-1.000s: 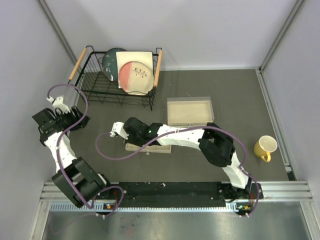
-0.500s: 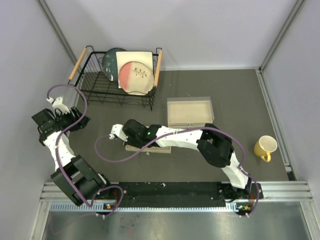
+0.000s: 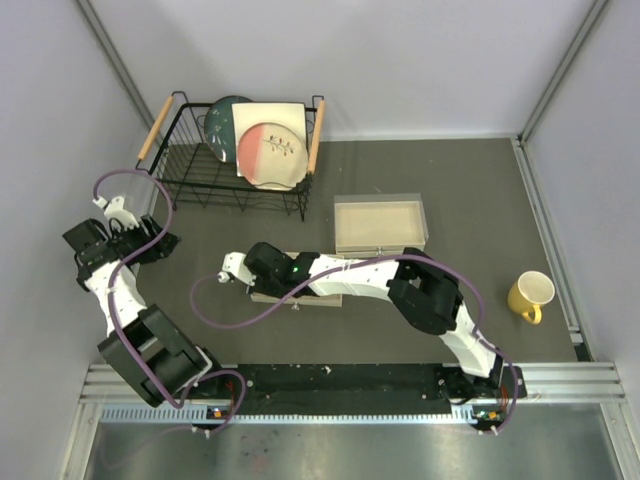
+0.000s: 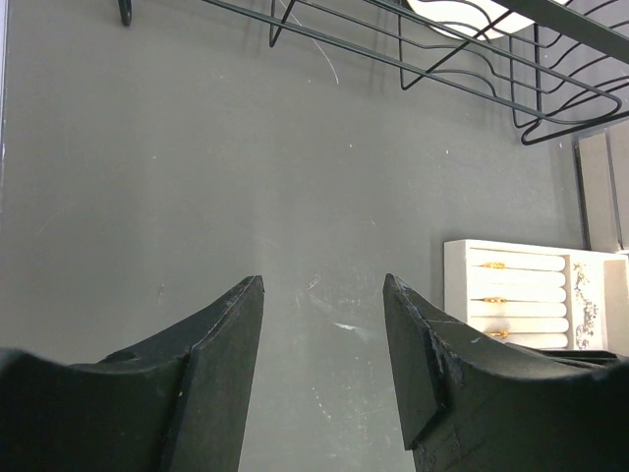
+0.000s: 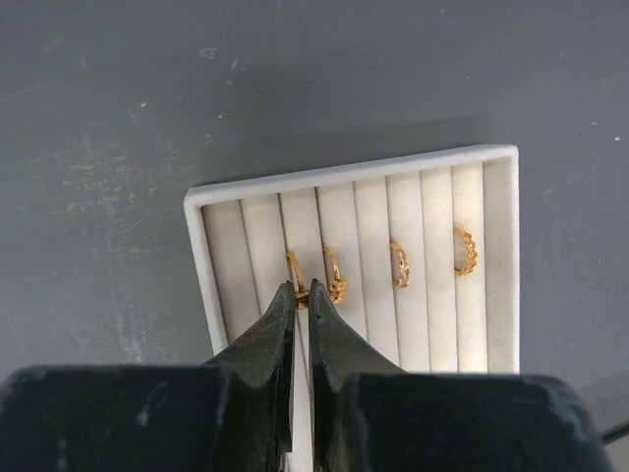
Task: Organize the mixed jewelry
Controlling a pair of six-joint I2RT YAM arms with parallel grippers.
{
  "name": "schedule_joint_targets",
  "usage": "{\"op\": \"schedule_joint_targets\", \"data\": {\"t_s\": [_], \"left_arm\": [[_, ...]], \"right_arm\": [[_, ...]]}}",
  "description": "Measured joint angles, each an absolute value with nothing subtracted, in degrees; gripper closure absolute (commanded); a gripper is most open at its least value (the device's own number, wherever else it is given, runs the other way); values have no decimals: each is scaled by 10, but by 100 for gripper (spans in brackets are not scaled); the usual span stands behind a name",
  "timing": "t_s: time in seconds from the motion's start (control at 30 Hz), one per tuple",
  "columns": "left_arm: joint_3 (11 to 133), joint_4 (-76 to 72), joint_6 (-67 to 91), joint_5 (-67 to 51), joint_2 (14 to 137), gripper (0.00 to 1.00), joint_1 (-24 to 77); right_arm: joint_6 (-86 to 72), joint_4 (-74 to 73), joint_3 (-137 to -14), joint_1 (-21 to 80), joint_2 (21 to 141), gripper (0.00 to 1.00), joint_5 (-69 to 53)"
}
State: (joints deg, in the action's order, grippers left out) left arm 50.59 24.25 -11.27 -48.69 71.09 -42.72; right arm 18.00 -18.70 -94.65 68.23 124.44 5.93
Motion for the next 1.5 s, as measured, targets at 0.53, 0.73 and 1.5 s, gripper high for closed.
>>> {"op": "schedule_joint_targets", "data": {"t_s": [0.53, 0.73, 1.5], "left_arm": [[507, 250, -117, -502, 715, 43, -436], [510, 254, -120, -505, 715, 43, -440], [575, 316, -154, -558, 749, 43, -445]], "right_arm": [[192, -177, -946, 685, 1253, 100, 67], [193, -175, -946, 685, 1253, 89, 69], [196, -265, -881, 685, 1036, 46, 100]]}}
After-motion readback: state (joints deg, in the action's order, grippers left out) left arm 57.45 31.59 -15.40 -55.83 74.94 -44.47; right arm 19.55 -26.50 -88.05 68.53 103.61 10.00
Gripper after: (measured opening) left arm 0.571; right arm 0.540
